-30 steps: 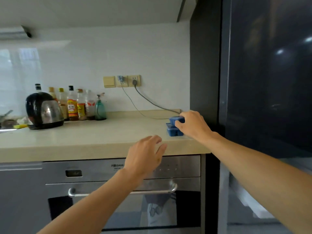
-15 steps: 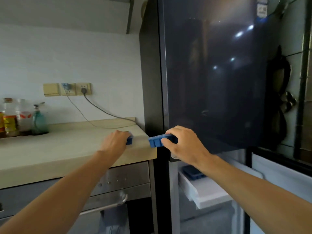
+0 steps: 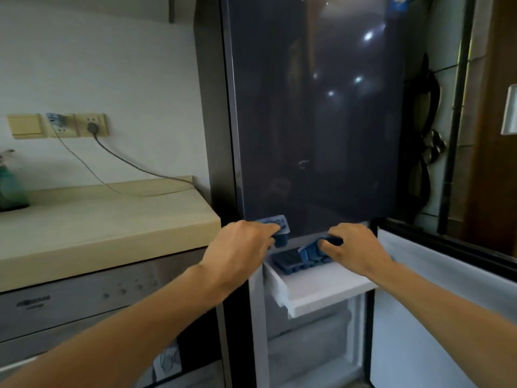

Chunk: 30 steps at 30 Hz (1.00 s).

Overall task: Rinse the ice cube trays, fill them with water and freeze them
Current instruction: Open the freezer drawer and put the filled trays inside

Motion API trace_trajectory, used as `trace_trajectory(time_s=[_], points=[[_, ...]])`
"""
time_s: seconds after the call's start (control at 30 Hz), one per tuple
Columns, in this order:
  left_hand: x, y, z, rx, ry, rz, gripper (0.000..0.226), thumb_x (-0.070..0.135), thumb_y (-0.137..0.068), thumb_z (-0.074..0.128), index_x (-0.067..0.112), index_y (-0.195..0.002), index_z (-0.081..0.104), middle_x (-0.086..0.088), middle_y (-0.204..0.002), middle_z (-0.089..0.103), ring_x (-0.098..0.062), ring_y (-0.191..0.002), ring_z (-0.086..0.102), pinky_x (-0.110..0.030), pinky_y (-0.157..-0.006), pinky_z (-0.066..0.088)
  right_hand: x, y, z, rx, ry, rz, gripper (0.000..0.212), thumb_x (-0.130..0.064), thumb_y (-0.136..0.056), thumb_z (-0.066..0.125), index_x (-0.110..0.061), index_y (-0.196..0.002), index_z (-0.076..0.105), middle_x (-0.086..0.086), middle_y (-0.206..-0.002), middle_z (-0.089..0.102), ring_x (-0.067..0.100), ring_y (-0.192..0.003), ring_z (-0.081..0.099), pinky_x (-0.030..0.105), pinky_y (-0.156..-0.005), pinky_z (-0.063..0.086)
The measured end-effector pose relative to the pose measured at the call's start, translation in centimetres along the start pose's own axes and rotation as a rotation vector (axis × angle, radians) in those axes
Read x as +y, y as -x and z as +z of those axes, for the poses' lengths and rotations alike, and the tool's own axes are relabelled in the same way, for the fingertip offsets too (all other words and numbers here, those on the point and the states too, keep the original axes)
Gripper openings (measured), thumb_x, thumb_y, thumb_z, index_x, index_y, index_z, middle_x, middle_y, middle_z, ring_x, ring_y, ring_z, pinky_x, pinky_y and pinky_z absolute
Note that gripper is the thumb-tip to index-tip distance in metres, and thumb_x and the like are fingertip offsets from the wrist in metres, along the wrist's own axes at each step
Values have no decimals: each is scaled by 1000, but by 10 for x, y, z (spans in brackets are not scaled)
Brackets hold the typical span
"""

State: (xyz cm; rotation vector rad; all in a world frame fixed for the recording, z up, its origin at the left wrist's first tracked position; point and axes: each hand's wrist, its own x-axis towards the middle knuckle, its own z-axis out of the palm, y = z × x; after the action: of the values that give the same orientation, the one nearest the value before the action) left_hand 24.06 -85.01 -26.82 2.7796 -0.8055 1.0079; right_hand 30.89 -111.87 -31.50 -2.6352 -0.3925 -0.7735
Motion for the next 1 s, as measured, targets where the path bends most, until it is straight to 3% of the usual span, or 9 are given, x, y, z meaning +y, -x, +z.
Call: trace_trajectory(time_s=[0.1, 0.17, 0.3, 0.43, 0.6, 0.7, 0.83, 0.9, 1.0], points=[[22, -10, 44, -124, -7, 38, 28, 28, -106, 46, 23, -127, 63, -5, -111, 71, -25, -96, 66, -43, -83, 55, 43, 3, 10, -82, 25, 99, 36, -40, -91, 65, -23, -62, 55, -2, -64, 55, 16, -59, 53, 35, -51, 37], [30, -20, 78, -223, 23, 32, 26, 24, -104, 47, 21, -124, 63, -5, -111, 71, -28, -97, 65, -45, -83, 54, 71, 5, 20, -98, 7, 138, 38, -36, -90, 67, -27, -57, 50, -6, -63, 52, 10, -56, 50, 27, -48, 29], [45, -41, 144, -351, 39, 30, 18, 18, -101, 50, 19, -113, 63, -7, -107, 71, -31, -96, 65, -43, -77, 53, 122, 3, 44, -126, -3, 212, 37, -37, -93, 67, -30, -61, 49, -4, -82, 43, 14, -70, 52, 24, -54, 30], [51, -64, 201, -410, 50, 2, 17, 18, -100, 50, 20, -111, 63, -8, -107, 71, -31, -94, 65, -42, -76, 52, 164, -7, 71, -197, 10, 215, 18, -40, -96, 65, -24, -88, 69, -2, -96, 42, 17, -78, 54, 22, -63, 37], [59, -98, 256, -470, 41, -24, 18, 11, -96, 50, 21, -105, 62, -8, -105, 71, -33, -91, 64, -39, -69, 46, 198, -32, 100, -270, 51, 170, 24, -43, -98, 63, -21, -95, 68, -2, -101, 41, 17, -82, 52, 33, -78, 46], [68, -117, 281, -496, 11, 10, 19, 9, -95, 51, 21, -106, 61, -7, -109, 70, -34, -95, 65, -39, -69, 41, 212, -39, 115, -306, 91, 135, 27, -44, -99, 61, -19, -106, 68, -2, -107, 41, 20, -89, 55, 29, -74, 38], [80, -133, 304, -487, -9, 94, 14, 8, -91, 51, 22, -88, 50, -5, -104, 69, -32, -92, 64, -38, -64, 34, 226, -41, 120, -315, 213, 84, 29, -37, -97, 60, -19, -118, 67, 1, -118, 52, 25, -104, 58, 30, -75, 39], [87, -139, 314, -455, 21, 105, 7, 18, -97, 52, 19, -94, 59, -3, -109, 67, -28, -99, 61, -38, -67, 40, 229, -42, 122, -354, 281, 69, 29, -33, -97, 58, -16, -118, 66, 5, -119, 55, 27, -112, 55, 34, -81, 43], [94, -146, 326, -464, 111, 70, 20, 27, -100, 52, 17, -108, 67, -2, -116, 64, -26, -107, 56, -42, -84, 52, 232, -46, 120, -430, 247, 139, 25, -30, -96, 59, -13, -111, 69, 8, -115, 59, 29, -106, 59, 37, -83, 49]])
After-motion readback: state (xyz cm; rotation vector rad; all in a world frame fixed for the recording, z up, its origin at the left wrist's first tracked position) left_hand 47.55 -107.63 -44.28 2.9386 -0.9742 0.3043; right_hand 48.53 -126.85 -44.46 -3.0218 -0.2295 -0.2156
